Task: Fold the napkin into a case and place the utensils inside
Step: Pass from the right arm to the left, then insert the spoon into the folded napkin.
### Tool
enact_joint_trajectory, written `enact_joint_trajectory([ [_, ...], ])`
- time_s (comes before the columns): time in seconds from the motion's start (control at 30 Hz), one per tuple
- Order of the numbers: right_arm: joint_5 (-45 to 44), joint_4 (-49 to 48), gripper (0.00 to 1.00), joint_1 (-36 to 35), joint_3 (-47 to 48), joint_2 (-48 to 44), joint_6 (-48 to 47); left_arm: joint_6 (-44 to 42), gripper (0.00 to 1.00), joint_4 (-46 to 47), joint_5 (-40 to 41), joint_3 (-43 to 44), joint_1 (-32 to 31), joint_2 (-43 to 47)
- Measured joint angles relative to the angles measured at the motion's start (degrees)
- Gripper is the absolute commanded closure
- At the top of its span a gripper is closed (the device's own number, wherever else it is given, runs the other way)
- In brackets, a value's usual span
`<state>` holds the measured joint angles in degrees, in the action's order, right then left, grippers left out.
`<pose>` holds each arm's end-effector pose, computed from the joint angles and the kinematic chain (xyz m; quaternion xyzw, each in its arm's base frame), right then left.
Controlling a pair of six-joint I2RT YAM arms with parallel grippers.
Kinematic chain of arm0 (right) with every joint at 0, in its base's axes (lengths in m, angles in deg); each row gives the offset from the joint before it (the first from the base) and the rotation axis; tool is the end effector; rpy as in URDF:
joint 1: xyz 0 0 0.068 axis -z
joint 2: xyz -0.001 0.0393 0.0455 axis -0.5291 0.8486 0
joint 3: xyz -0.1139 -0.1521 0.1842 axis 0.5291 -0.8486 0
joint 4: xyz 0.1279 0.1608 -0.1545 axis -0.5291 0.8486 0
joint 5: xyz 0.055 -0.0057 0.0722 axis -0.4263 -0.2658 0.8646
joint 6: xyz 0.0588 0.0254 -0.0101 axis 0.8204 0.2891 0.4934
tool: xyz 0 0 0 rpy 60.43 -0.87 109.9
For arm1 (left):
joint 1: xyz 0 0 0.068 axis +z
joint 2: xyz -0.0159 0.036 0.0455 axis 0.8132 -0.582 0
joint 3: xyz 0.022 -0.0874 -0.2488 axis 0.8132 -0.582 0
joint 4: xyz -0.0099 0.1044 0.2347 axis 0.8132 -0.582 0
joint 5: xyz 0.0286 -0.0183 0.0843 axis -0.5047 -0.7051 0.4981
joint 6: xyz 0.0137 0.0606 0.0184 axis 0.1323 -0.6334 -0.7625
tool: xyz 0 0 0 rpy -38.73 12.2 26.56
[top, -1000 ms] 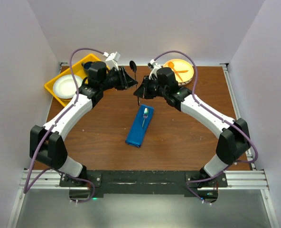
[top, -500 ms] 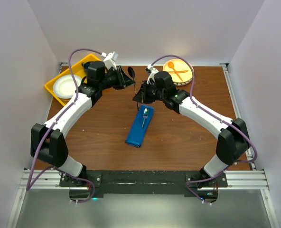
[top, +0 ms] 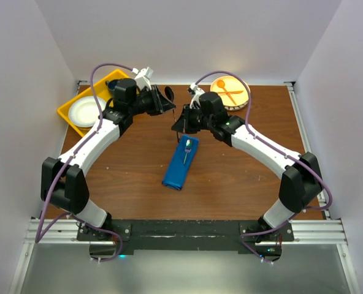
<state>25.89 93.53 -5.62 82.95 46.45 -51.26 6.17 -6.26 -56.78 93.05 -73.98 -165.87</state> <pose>0.3001 0.2472 0.3042 -0.0984 0.8417 0.3921 0.3578 0.3458 -0.1484 0.3242 0.0179 0.8016 -0.4440 0.3999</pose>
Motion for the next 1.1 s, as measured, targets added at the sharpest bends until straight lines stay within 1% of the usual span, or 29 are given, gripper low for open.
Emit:
enact_joint_trajectory([
  [0.07,0.1,0.0,1.0,0.0,0.0,0.0,0.0,0.4,0.8,0.0,0.0,0.0,0.0,0.0],
  [0.13,0.1,0.0,1.0,0.0,0.0,0.0,0.0,0.8,0.86,0.0,-0.1,0.0,0.0,-0.1],
  [0.17,0.1,0.0,1.0,0.0,0.0,0.0,0.0,0.9,0.9,0.0,0.0,0.0,0.0,-0.1],
  [0.2,0.1,0.0,1.0,0.0,0.0,0.0,0.0,1.0,1.0,0.0,0.0,0.0,0.0,-0.1],
  [0.27,0.1,0.0,1.0,0.0,0.0,0.0,0.0,1.9,1.0,0.2,-0.2,0.0,0.0,-0.1],
  [0.3,0.0,0.0,0.98,0.0,0.0,0.0,0.0,2.3,1.0,0.5,-0.5,0.0,0.0,-0.1],
  [0.33,0.0,0.0,0.9,0.0,0.0,0.0,0.0,2.4,1.0,0.8,-0.7,0.0,0.0,-0.1],
  [0.37,0.0,0.0,0.73,0.0,0.0,0.0,0.0,2.5,1.0,1.0,-0.9,0.0,0.0,-0.1],
  [0.43,0.1,0.0,0.56,0.0,0.0,0.0,0.2,2.3,1.0,1.4,-1.4,0.0,0.0,-0.1],
  [0.47,0.1,0.3,0.43,0.0,0.0,0.0,0.0,2.0,1.0,1.6,-1.3,0.0,-0.1,-0.1],
  [0.5,0.1,0.5,0.38,0.0,0.0,0.0,-0.4,1.7,1.0,1.9,-1.2,-0.1,0.0,-0.1],
  [0.57,-0.1,1.3,0.32,0.1,0.0,-0.1,-1.0,0.7,1.0,2.1,-1.0,-0.1,0.0,-0.1],
  [0.63,-0.1,2.6,0.31,0.7,0.0,-0.4,-2.0,-0.8,1.0,2.0,-0.3,-0.1,0.0,-0.1],
  [0.67,-0.2,3.0,0.33,1.1,-0.2,-0.8,-2.6,-1.9,1.0,1.8,0.4,-0.1,-0.3,-0.1],
  [0.7,0.0,3.1,0.4,1.9,-0.7,-1.4,-3.0,-2.8,1.0,1.4,1.1,-0.1,-0.5,-0.1],
  [0.8,-0.2,3.7,0.54,5.6,-3.8,-4.0,-4.2,-6.0,1.0,0.3,3.8,-0.1,-1.9,-0.3],
  [0.83,-0.4,3.7,0.63,6.8,-4.7,-4.5,-4.4,-7.2,1.0,0.1,4.7,-0.1,-2.7,-0.5],
  [0.9,-0.6,3.9,0.69,9.6,-6.8,-4.9,-5.1,-8.9,1.0,-0.2,6.1,-0.1,-4.1,-1.2],
  [0.97,-1.5,4.2,0.72,11.5,-7.9,-3.8,-5.6,-10.5,1.0,-0.3,7.3,-0.1,-5.4,-2.7],
  [1.0,-1.9,4.3,0.72,12.0,-8.3,-2.9,-5.8,-11.1,1.0,-0.4,7.9,-0.1,-5.9,-3.6],
  [1.1,-2.2,4.3,0.69,12.3,-8.5,1.4,-6.3,-12.7,1.0,-0.5,10.0,0.2,-7.3,-7.3],
])
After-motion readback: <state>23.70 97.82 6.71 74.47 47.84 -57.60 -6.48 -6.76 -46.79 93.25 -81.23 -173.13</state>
